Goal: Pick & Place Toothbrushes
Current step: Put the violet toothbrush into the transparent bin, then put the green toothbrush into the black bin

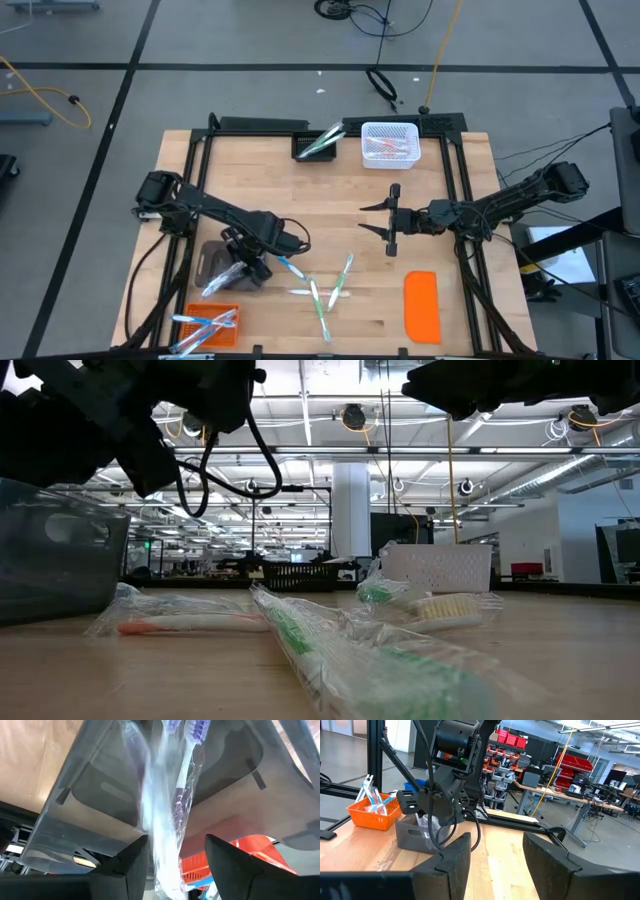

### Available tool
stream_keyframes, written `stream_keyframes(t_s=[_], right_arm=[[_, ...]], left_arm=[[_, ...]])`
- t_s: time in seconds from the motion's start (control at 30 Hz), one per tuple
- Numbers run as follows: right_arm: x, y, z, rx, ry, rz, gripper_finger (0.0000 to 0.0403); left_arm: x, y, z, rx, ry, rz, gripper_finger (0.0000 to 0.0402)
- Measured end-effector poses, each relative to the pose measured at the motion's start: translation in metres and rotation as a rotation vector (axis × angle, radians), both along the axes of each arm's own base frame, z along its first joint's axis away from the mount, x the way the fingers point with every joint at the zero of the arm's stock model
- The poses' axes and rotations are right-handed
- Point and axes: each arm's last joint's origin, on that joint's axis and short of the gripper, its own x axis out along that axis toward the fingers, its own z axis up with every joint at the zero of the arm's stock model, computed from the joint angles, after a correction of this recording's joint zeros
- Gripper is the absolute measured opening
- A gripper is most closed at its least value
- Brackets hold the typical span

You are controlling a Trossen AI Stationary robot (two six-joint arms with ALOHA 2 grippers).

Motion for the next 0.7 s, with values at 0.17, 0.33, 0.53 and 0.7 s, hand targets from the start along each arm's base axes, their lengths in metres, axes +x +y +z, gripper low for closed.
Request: stream_keyframes(t_s=[0.17, 0.33, 0.53, 0.7], right_arm=[[0.000, 0.000, 0.000, -0.001, 0.005, 0.000, 0.0171], [0.000, 0.000, -0.003, 0.001, 0.034, 0.002, 0.0171], [-0.001, 0.006, -0.020, 0.036, 0.199, 0.196, 0.0171], [0.004, 0.013, -0.039, 0.063, 0.325, 0.287, 0.0171]], left_arm=[[0.000, 0.000, 0.002, -0.003, -0.008, 0.002, 0.0199], [0.006, -0.001, 0.012, 0.002, -0.043, -0.013, 0.0194], [0.025, -0.004, 0.041, 0.065, -0.217, -0.080, 0.0191], [0.039, -0.006, 0.069, 0.191, -0.383, -0.151, 0.0191]])
